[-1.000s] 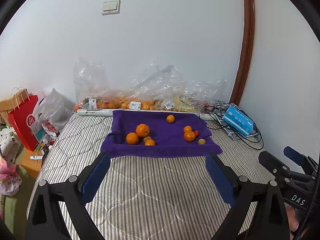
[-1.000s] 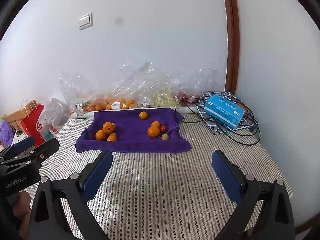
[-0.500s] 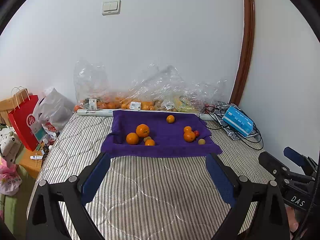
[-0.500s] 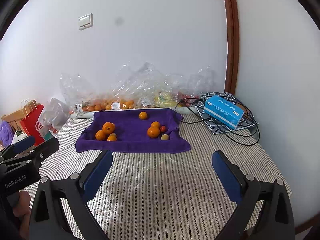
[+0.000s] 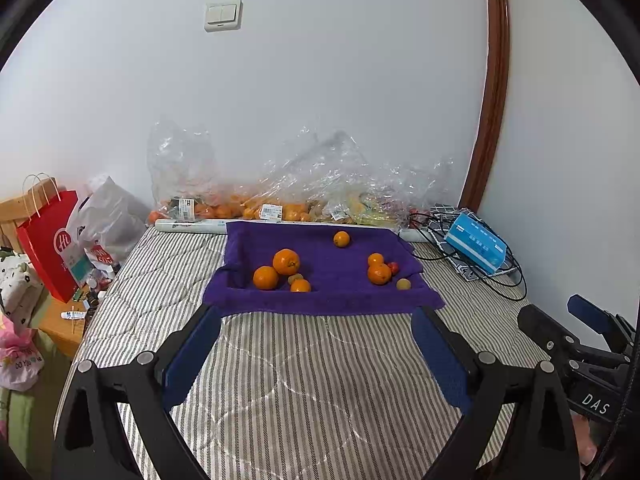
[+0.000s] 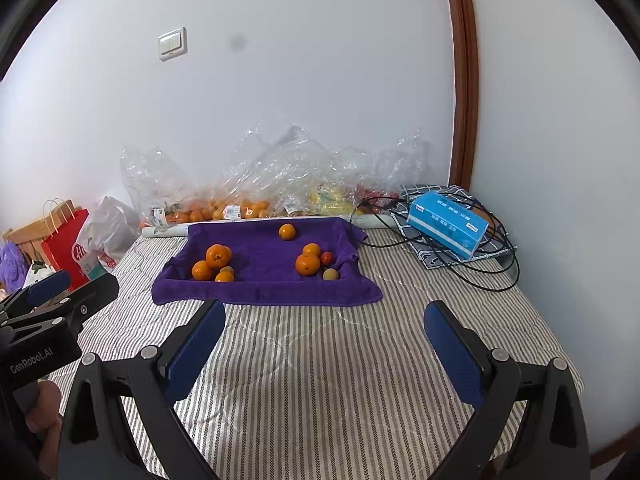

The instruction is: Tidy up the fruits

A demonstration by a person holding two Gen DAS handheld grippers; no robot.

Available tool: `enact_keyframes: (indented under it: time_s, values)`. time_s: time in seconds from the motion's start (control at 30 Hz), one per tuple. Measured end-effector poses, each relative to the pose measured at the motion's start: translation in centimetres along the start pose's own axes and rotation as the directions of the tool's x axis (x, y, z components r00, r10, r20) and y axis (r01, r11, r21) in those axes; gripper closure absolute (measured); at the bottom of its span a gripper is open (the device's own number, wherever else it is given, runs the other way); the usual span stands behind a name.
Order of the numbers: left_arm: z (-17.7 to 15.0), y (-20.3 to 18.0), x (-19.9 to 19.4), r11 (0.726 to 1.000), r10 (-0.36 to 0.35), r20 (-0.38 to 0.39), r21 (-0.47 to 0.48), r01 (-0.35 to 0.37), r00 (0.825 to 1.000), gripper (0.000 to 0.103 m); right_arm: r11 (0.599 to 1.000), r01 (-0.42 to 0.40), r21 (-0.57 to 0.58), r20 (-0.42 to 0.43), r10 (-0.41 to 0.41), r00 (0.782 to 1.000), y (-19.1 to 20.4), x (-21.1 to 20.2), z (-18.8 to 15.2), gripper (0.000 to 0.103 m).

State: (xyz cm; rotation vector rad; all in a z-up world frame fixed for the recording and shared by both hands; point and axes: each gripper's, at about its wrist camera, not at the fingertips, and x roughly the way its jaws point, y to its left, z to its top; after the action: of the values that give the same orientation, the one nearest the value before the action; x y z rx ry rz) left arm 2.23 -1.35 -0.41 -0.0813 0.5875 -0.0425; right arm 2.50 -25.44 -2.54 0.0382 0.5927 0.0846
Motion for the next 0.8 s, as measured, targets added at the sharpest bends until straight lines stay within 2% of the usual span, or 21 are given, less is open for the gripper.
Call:
enact_keyframes:
  time_s: [0.8]
  values:
    - [0.03, -0.09, -0.16, 1.0, 0.003, 0.005, -0.005, -0.003, 1.0, 0.006, 1.0, -0.001, -0.001, 0.002, 0.001, 1.0, 0.12, -0.1, -0.09, 0.004]
